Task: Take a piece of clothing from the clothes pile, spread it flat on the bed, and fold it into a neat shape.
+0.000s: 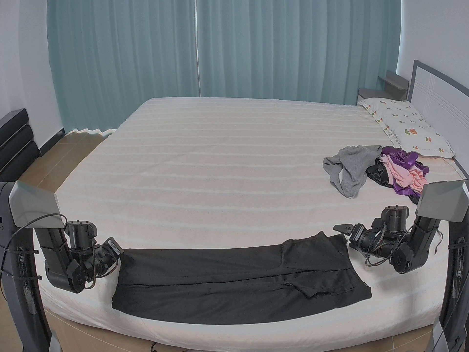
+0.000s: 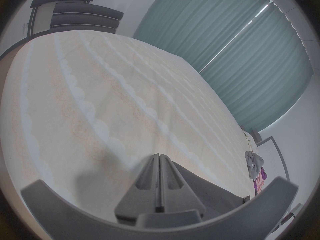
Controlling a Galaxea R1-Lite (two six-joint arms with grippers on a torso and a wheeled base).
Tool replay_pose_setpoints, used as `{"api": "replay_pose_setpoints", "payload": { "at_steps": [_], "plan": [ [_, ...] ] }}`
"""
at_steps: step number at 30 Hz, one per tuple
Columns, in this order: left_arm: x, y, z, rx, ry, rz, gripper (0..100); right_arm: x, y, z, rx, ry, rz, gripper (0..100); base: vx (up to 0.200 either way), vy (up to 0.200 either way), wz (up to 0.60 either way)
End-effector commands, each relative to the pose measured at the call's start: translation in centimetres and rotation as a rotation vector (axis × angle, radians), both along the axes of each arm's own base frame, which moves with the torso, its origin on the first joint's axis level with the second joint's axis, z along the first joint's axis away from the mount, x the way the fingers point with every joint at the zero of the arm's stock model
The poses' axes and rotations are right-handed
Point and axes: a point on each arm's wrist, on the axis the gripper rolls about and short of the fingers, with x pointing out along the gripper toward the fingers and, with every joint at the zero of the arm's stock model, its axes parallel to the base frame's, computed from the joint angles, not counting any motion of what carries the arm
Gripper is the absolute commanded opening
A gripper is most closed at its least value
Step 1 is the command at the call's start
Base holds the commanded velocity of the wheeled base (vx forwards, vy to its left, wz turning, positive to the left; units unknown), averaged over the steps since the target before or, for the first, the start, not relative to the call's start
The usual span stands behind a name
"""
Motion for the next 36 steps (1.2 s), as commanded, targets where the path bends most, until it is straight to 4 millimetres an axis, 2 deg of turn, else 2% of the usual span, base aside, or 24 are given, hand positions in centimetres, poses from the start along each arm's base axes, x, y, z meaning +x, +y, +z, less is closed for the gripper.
{"api": "replay_pose_setpoints", "payload": {
  "at_steps": [1, 7, 8, 20, 24, 36],
  "plan": [
    [0.0, 0.2, 0.0, 0.000, -0.001, 0.007, 0, 0.4, 0.2, -0.3, 0.001, -0.004, 0.006, 100, 0.000, 0.000, 0.00],
    [-0.1, 0.3, -0.1, -0.001, 0.003, 0.012, 0, 1.0, 0.3, -0.4, -0.001, 0.002, 0.007, 100, 0.000, 0.000, 0.00],
    [-0.1, 0.3, -0.1, -0.001, 0.003, 0.012, 0, 1.1, 0.3, -0.4, -0.002, 0.008, 0.006, 0, 0.000, 0.000, 0.00],
    [-0.2, 0.2, -0.1, -0.001, 0.008, 0.008, 0, 1.4, -0.2, -0.4, -0.011, 0.017, -0.017, 0, 0.000, 0.000, 0.00],
    [-0.2, 0.1, -0.1, -0.001, 0.008, 0.005, 0, 1.6, -1.4, -0.3, -0.010, 0.006, -0.050, 0, 0.000, 0.000, 0.00],
    [-0.1, 0.1, -0.1, -0.001, 0.003, 0.004, 0, 1.6, -1.5, -0.3, -0.009, 0.005, -0.053, 0, 0.000, 0.000, 0.00]
  ]
}}
